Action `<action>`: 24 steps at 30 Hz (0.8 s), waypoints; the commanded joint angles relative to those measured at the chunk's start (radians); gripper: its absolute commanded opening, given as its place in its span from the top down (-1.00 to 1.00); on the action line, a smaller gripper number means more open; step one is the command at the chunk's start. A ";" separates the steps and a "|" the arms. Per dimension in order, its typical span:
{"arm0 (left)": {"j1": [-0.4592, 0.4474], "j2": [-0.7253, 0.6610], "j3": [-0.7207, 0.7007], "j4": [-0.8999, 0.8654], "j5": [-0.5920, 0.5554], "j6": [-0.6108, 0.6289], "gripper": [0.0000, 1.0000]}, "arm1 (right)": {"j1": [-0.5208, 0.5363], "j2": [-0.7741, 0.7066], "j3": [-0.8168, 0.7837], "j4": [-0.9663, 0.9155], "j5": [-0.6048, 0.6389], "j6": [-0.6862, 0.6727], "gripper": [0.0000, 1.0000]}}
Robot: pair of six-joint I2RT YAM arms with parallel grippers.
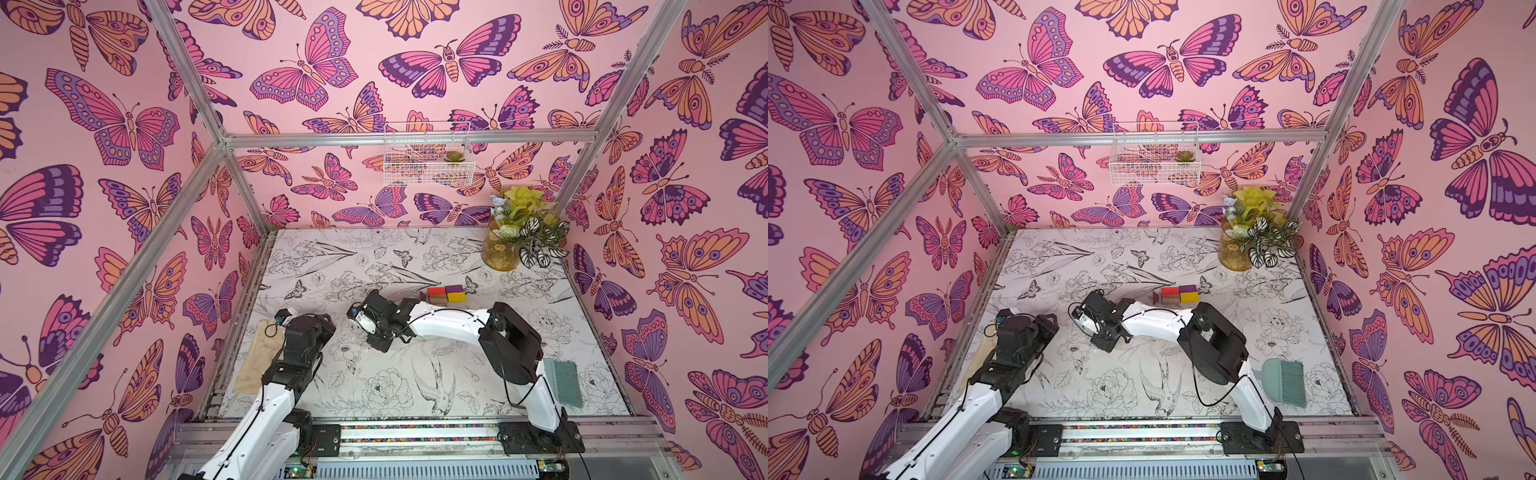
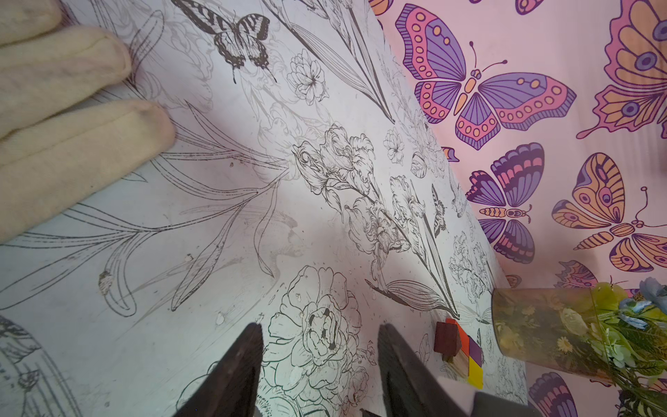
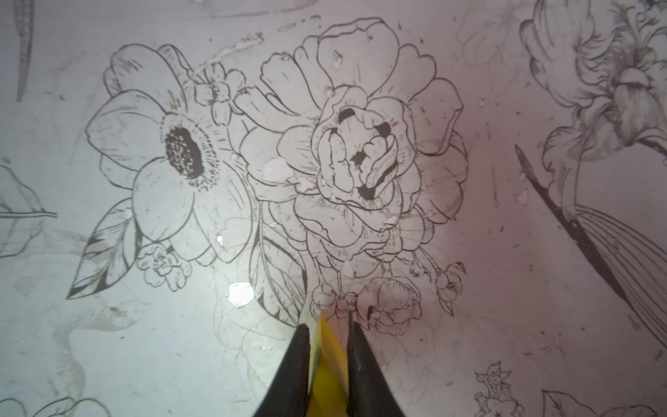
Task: Assemble a piece of candy with building blocks
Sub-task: Adjust the building block at the center of the board.
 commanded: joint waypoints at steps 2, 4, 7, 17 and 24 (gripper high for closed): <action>0.007 0.001 -0.020 -0.009 -0.006 -0.009 -0.10 | -0.002 0.038 0.030 -0.044 0.092 0.048 0.59; 0.006 0.003 -0.019 -0.009 -0.005 -0.008 -0.10 | -0.014 0.043 0.032 -0.050 0.113 0.074 0.60; 0.006 0.001 -0.020 -0.009 -0.002 -0.009 -0.10 | -0.042 0.039 0.028 -0.060 0.126 0.124 0.62; 0.006 0.024 -0.009 -0.002 0.002 -0.005 -0.10 | -0.163 -0.070 -0.123 -0.017 0.109 0.279 0.65; 0.007 0.063 -0.006 0.025 0.014 -0.008 -0.10 | -0.191 -0.153 -0.224 0.058 0.082 0.336 0.63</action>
